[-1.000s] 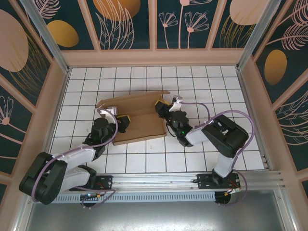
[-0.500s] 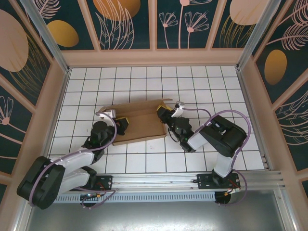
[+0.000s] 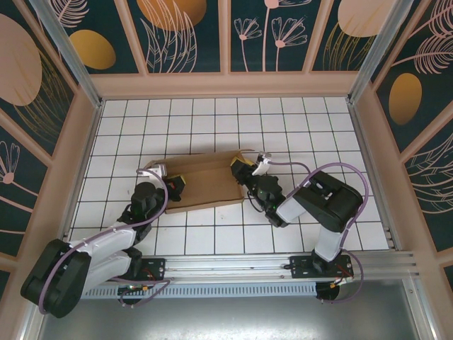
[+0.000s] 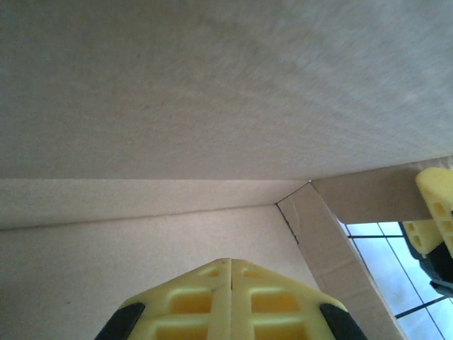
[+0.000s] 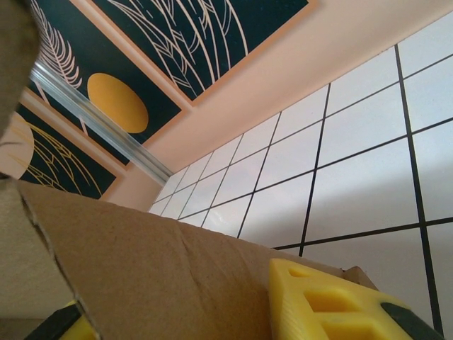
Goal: Fold the paper box
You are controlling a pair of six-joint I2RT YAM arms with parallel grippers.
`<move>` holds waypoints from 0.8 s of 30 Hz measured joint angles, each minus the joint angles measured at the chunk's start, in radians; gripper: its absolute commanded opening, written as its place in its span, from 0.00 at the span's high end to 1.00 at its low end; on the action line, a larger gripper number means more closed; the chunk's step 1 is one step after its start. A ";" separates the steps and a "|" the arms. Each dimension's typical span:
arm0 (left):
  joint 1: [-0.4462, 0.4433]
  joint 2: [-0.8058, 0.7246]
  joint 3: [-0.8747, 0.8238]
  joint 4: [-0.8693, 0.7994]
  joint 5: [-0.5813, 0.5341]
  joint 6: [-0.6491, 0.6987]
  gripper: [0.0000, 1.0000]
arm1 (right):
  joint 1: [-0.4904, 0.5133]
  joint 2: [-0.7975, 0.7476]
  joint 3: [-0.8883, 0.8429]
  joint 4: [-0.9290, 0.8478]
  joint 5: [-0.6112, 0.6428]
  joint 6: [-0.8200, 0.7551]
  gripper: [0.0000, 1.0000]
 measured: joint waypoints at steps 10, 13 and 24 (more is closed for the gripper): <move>0.000 0.039 -0.032 0.037 0.019 -0.028 0.97 | 0.077 -0.013 0.051 -0.087 0.076 0.038 0.69; 0.000 0.039 -0.032 0.053 0.019 -0.028 0.97 | 0.116 -0.013 0.059 -0.095 0.115 0.050 0.69; 0.000 0.041 -0.032 0.058 0.030 -0.028 0.98 | 0.092 -0.053 0.168 -0.301 0.151 0.080 0.68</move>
